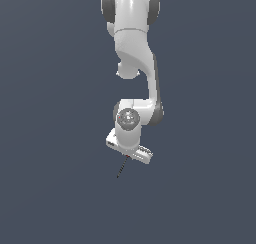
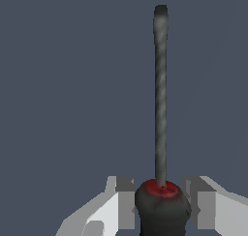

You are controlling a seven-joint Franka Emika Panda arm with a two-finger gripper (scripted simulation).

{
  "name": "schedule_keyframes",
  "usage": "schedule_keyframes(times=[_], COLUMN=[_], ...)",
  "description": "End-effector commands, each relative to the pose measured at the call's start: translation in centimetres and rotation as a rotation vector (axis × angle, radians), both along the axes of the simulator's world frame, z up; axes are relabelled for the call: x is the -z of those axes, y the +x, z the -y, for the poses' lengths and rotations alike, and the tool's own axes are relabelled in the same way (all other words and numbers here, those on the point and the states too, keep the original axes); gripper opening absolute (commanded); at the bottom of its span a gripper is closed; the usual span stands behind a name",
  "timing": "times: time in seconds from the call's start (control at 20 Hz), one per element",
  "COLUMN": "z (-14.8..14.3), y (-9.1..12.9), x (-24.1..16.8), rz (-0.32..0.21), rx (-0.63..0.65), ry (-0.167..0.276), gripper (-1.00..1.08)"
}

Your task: Pick up the object and move it to a goal position.

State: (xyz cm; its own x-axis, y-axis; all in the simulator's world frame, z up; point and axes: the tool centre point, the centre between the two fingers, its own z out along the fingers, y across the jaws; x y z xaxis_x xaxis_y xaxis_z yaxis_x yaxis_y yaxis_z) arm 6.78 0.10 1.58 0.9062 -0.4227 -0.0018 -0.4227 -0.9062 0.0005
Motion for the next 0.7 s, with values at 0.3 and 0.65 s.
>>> schedule_keyframes(times=[0.3,0.65], z=[3.2,8.9], y=[-2.0,-5.7], x=[-1.1,-2.9], rz=[0.001,0.001], rx=[0.001,0.001], ry=[0.000,0.000], gripper=[-1.00,-1.00])
